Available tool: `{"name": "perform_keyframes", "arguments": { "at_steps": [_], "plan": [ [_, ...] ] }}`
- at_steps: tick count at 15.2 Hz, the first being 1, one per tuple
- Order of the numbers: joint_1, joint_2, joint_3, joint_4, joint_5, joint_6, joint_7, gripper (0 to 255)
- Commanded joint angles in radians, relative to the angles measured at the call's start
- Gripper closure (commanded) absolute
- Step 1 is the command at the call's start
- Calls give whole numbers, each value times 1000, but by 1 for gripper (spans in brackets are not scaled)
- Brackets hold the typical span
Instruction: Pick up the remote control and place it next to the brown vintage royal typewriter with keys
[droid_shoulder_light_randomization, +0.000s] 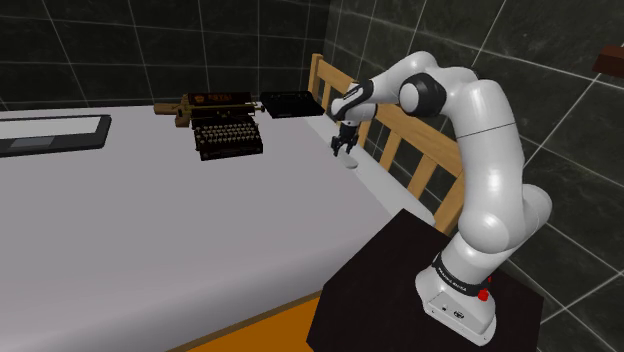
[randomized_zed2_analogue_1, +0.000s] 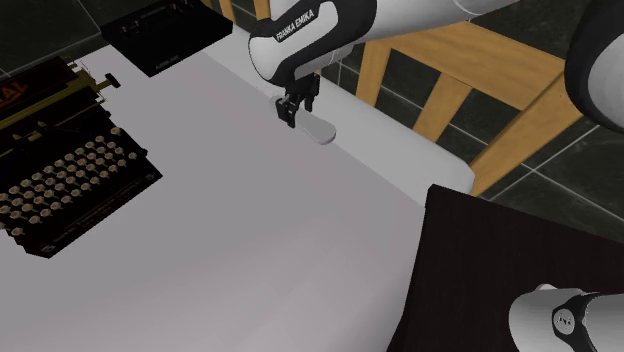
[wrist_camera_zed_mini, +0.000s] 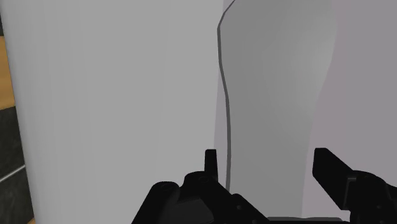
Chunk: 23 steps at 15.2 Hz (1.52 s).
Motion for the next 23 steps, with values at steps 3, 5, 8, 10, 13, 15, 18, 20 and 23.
{"name": "perform_keyframes", "arguments": {
  "at_steps": [3, 5, 8, 10, 13, 15, 18, 20, 23],
  "plan": [
    [5, -35, -7, -2, -8, -33, 6, 255],
    [8, -51, -10, -1, -13, -50, 9, 255],
    [11, -75, -15, 2, -19, -77, 12, 255],
    [13, -91, -19, 5, -23, -95, 15, 255],
    [15, -113, -23, 11, -30, -123, 19, 255],
    [17, -127, -26, 17, -34, -142, 22, 255],
    [19, -146, -30, 27, -40, -171, 26, 255],
    [20, -159, -32, 34, -44, -191, 28, 255],
    [21, -176, -36, 48, -49, -222, 32, 255]
  ]
}}
